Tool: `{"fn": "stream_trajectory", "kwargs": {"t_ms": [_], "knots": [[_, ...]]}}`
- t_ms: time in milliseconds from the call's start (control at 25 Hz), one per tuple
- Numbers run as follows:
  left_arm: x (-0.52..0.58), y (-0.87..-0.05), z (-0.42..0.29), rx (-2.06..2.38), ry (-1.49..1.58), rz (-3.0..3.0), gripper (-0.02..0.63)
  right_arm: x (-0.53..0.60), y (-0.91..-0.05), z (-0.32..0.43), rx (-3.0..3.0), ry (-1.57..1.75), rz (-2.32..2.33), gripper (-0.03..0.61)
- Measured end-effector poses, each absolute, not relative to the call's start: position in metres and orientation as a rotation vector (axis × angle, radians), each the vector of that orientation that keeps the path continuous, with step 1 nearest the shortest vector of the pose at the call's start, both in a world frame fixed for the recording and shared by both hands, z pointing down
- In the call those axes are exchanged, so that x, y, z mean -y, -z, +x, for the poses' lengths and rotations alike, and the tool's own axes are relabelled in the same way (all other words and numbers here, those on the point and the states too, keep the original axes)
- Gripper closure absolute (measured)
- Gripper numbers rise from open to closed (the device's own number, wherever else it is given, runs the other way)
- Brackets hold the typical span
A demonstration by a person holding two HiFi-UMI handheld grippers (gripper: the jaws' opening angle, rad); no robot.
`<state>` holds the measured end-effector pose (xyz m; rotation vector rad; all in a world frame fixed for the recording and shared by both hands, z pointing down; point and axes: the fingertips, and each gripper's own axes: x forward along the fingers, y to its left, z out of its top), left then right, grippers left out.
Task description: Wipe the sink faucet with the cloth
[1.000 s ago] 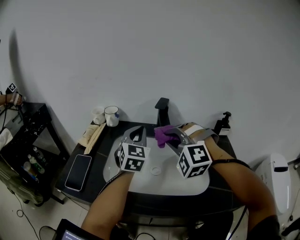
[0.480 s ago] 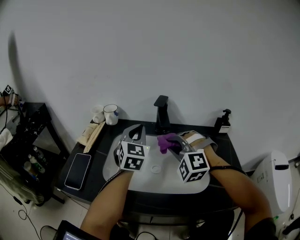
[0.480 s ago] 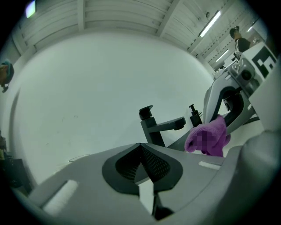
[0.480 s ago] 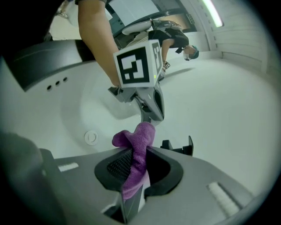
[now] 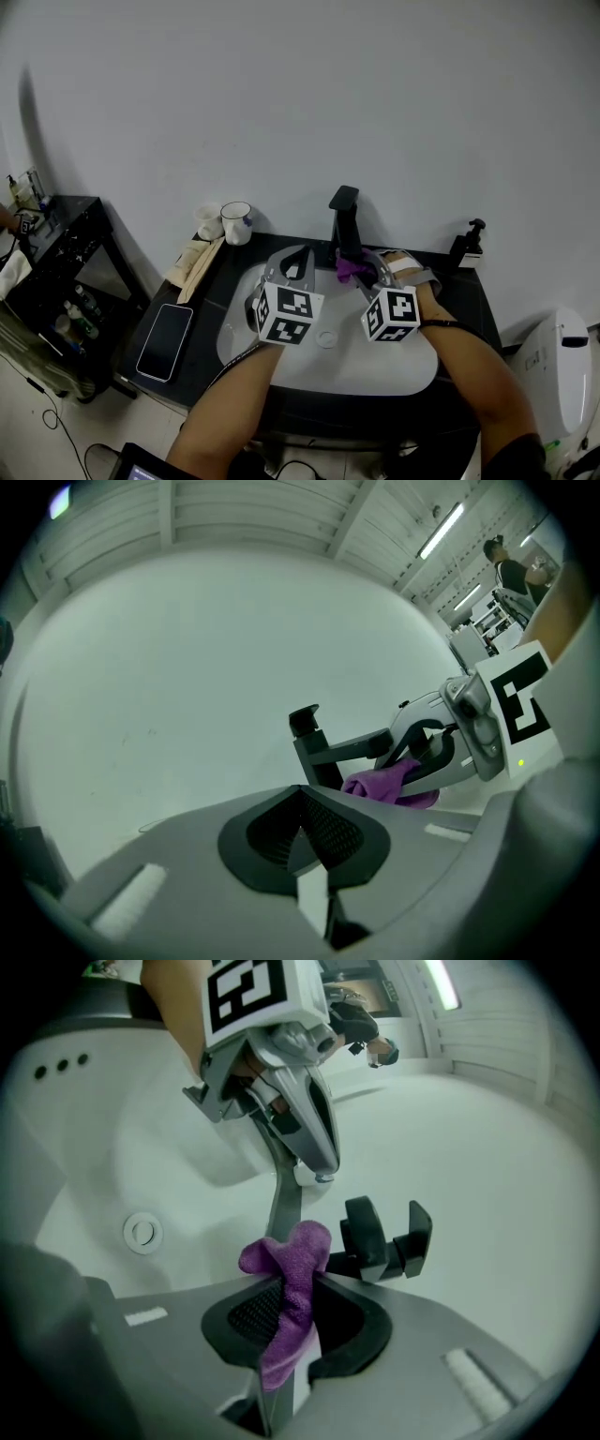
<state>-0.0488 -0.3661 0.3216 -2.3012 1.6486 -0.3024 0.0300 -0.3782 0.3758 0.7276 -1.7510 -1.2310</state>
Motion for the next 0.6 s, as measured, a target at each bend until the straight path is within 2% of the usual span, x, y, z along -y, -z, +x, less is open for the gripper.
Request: {"fn": "stream_trajectory", "kwargs": {"t_ms": [600], "knots": [[0.374, -0.322, -0.048, -1.660, 0.303, -2.304, 0.597, 0.422, -0.371, 0.019, 1.799, 1.163, 0.832, 0.508]]}}
